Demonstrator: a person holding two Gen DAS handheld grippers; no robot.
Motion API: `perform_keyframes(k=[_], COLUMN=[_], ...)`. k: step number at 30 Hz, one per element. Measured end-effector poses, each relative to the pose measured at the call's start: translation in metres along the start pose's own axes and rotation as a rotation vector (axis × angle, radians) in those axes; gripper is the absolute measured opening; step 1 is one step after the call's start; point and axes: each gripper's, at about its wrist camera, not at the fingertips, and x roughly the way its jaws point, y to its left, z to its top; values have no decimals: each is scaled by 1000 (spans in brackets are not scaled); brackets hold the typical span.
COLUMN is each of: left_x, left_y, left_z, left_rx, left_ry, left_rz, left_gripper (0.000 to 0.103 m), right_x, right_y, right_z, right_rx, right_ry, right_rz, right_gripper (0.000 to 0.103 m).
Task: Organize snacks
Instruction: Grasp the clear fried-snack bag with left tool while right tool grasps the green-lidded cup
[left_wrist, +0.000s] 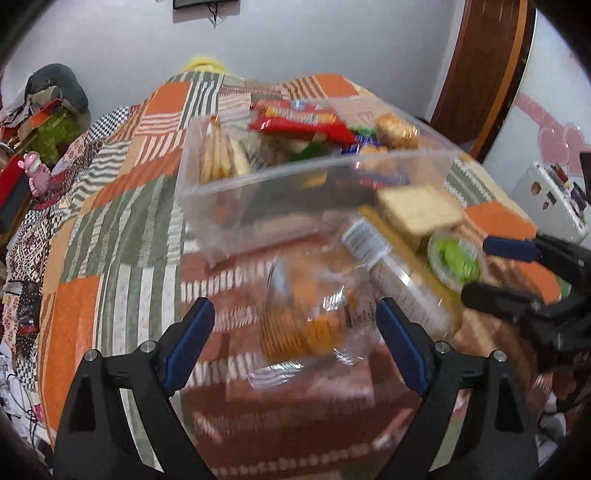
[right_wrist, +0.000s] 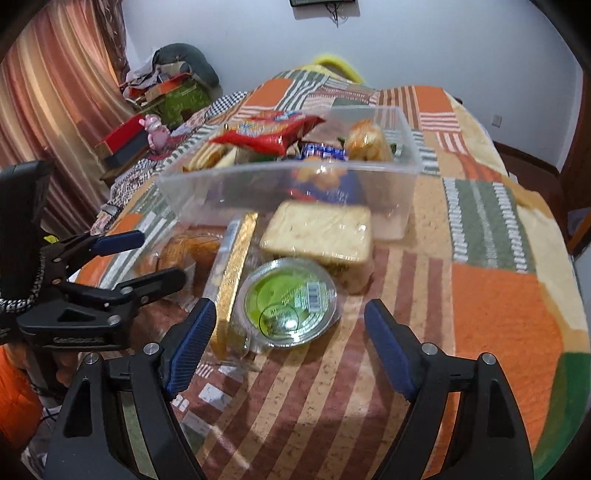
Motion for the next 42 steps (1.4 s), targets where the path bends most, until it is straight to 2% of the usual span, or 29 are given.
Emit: perform_keyframes(k=[8,11,14,16,17,19,21,23,24,26,34,42], left_x=[-4,8,21,28,30,32,32,31,31,28,-8,-43], left_y=[-3,-2,3,9,10,13,16,17,17,19,24,27], left_z=[4,11,15,16,16,15,14,13,13,11,14,45], left_rx=[20,8,-17,-52,-61,-75,-83,-81,-81,-85,-101,-94], left_ry=[-37,-19,1,14,17,25,24,19,17,15,-69,-177], left_rz=[-6,-6,5,-8,-15,-39,-59,-49,-39,-38,-15,-21], left_gripper=[90,90,90,89,87,76,72,67,60,58,56,56], right_x=[8,10,14,15,16,16,15,13,12,10,-16,-36], right_y=[-8,-9,-8,-8,-8,-6,-5,-4,-4,-5,-6,-4], right_z=[1,0,-2,-2,-2,-3,-4,-4,-4,-2,8,32], right_rx=[30,42,45,44,43,34,21,17,17,19,13,-11], right_ry=[1,0,5,8,11,2,-6,-11,-14,-19,-89,-181], right_rz=[-12,0,18,29,36,26,17,9,4,3,-8,-20], right_gripper=[80,78,68,56,54,54,54,54,54,54,54,54])
